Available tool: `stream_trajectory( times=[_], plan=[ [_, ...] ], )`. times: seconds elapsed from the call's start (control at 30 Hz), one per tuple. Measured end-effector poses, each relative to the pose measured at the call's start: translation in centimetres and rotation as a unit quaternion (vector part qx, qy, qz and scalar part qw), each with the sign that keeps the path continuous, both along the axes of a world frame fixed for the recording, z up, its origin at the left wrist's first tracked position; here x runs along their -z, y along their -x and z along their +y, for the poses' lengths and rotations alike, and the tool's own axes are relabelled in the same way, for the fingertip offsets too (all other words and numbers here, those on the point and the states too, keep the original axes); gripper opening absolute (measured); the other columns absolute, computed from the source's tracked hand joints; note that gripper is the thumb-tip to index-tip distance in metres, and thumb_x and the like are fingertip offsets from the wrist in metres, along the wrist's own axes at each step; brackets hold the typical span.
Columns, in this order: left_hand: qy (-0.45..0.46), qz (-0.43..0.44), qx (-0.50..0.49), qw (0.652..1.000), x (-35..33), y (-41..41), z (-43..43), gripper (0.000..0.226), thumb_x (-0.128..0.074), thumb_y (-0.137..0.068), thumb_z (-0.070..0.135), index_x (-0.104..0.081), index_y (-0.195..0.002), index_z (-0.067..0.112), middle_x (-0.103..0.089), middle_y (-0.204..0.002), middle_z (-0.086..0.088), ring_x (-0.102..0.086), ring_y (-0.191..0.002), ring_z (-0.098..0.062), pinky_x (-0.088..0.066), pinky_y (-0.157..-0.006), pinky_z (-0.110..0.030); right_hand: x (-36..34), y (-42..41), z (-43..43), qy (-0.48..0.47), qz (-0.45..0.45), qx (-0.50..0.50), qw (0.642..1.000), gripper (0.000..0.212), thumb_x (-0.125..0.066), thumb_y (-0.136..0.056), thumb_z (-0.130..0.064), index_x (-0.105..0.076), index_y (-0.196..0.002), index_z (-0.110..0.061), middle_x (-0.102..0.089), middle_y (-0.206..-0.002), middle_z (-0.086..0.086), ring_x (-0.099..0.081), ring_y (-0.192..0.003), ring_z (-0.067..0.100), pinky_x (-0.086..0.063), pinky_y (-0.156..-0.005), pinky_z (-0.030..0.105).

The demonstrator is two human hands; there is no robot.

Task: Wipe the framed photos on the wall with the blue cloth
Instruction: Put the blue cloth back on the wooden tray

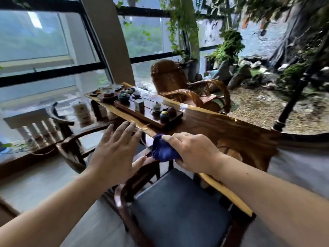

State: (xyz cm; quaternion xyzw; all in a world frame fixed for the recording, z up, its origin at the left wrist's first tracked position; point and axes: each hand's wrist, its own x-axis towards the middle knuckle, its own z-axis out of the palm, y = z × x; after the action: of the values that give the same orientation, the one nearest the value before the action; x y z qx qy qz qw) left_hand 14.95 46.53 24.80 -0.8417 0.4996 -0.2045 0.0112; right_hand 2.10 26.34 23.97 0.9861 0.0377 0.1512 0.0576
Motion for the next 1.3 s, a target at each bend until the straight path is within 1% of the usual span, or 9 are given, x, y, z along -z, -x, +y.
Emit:
stream_trajectory(
  times=[0.33, 0.47, 0.73, 0.83, 0.93, 1.0, 1.1, 1.2, 1.3],
  plan=[
    [-0.010, 0.019, 0.019, 1.000, 6.4, 12.3, -13.8, 0.074, -0.040, -0.083, 0.059, -0.049, -0.138, 0.009, -0.048, -0.146, -0.015, -0.039, -0.138, -0.031, -0.030, -0.113, -0.054, 4.7, 14.9, -13.8, -0.047, 0.042, 0.061, 0.996, 0.060, -0.063, -0.073, -0.029, -0.051, -0.129, -0.011, -0.063, -0.113, 0.004, -0.059, -0.102, 0.025, -0.052, -0.073, 0.040],
    [-0.023, 0.017, 0.054, 0.998, 8.4, 15.3, -17.9, 0.073, -0.043, -0.083, 0.058, -0.054, -0.133, 0.006, -0.054, -0.140, -0.016, -0.047, -0.132, -0.033, -0.039, -0.106, -0.056, 6.7, 17.4, -16.7, -0.086, 0.044, 0.074, 0.993, 0.062, -0.065, -0.072, -0.030, -0.052, -0.129, -0.010, -0.064, -0.115, 0.005, -0.060, -0.104, 0.025, -0.054, -0.074, 0.039],
    [-0.029, -0.016, 0.130, 0.991, 12.4, 16.1, -23.5, 0.079, -0.057, -0.074, 0.064, -0.060, -0.126, 0.004, -0.064, -0.128, -0.014, -0.059, -0.120, -0.031, -0.050, -0.096, -0.050, 9.8, 15.1, -19.2, -0.130, 0.052, 0.044, 0.989, 0.065, -0.061, -0.076, -0.032, -0.045, -0.135, -0.008, -0.061, -0.122, 0.006, -0.056, -0.110, 0.021, -0.049, -0.088, 0.036],
    [-0.019, -0.005, 0.133, 0.991, 13.5, 14.3, -25.2, 0.066, -0.062, -0.076, 0.052, -0.062, -0.121, 0.003, -0.068, -0.119, -0.011, -0.064, -0.109, -0.029, -0.053, -0.091, -0.046, 10.3, 12.8, -20.0, -0.138, 0.061, 0.029, 0.988, 0.063, -0.058, -0.079, -0.030, -0.044, -0.136, -0.006, -0.059, -0.126, 0.007, -0.053, -0.114, 0.020, -0.045, -0.095, 0.032],
    [-0.023, 0.015, 0.125, 0.992, 14.4, 11.9, -26.7, 0.050, -0.059, -0.077, 0.034, -0.063, -0.115, 0.003, -0.072, -0.103, -0.006, -0.068, -0.090, -0.024, -0.055, -0.083, -0.039, 10.8, 10.5, -21.1, -0.153, 0.065, 0.026, 0.986, 0.062, -0.057, -0.081, -0.029, -0.043, -0.137, -0.007, -0.057, -0.128, 0.006, -0.052, -0.115, 0.017, -0.041, -0.098, 0.027],
    [-0.030, 0.023, 0.121, 0.992, 14.9, 10.6, -27.8, 0.042, -0.060, -0.074, 0.028, -0.066, -0.109, 0.005, -0.072, -0.092, -0.003, -0.068, -0.081, -0.022, -0.056, -0.077, -0.036, 11.3, 9.5, -22.0, -0.144, 0.063, 0.035, 0.987, 0.063, -0.057, -0.081, -0.033, -0.042, -0.137, -0.009, -0.058, -0.125, 0.004, -0.053, -0.110, 0.017, -0.045, -0.093, 0.028],
    [-0.018, 0.037, 0.114, 0.993, 15.4, 9.5, -29.2, 0.030, -0.062, -0.074, 0.026, -0.067, -0.097, 0.007, -0.071, -0.081, 0.000, -0.067, -0.073, -0.020, -0.056, -0.071, -0.035, 12.3, 8.9, -23.3, -0.094, 0.082, 0.047, 0.991, 0.074, -0.061, -0.078, -0.044, -0.039, -0.139, -0.009, -0.060, -0.111, 0.002, -0.056, -0.091, 0.018, -0.052, -0.076, 0.033],
    [-0.025, 0.042, 0.097, 0.994, 16.8, 8.8, -30.5, 0.027, -0.062, -0.075, 0.026, -0.068, -0.094, 0.007, -0.070, -0.077, 0.000, -0.067, -0.071, -0.021, -0.056, -0.069, -0.034, 14.1, 8.8, -25.7, -0.080, 0.099, 0.060, 0.990, 0.071, -0.064, -0.077, -0.037, -0.042, -0.137, -0.008, -0.064, -0.100, 0.003, -0.058, -0.080, 0.019, -0.052, -0.066, 0.036],
    [-0.043, 0.053, 0.067, 0.995, 18.6, 8.3, -31.5, 0.033, -0.068, -0.071, 0.022, -0.069, -0.098, 0.004, -0.071, -0.079, -0.002, -0.067, -0.072, -0.022, -0.055, -0.065, -0.033, 16.2, 8.7, -29.3, -0.095, 0.111, 0.055, 0.988, 0.059, -0.061, -0.077, -0.024, -0.049, -0.131, -0.007, -0.065, -0.100, 0.005, -0.060, -0.081, 0.023, -0.052, -0.066, 0.039]
  ],
)
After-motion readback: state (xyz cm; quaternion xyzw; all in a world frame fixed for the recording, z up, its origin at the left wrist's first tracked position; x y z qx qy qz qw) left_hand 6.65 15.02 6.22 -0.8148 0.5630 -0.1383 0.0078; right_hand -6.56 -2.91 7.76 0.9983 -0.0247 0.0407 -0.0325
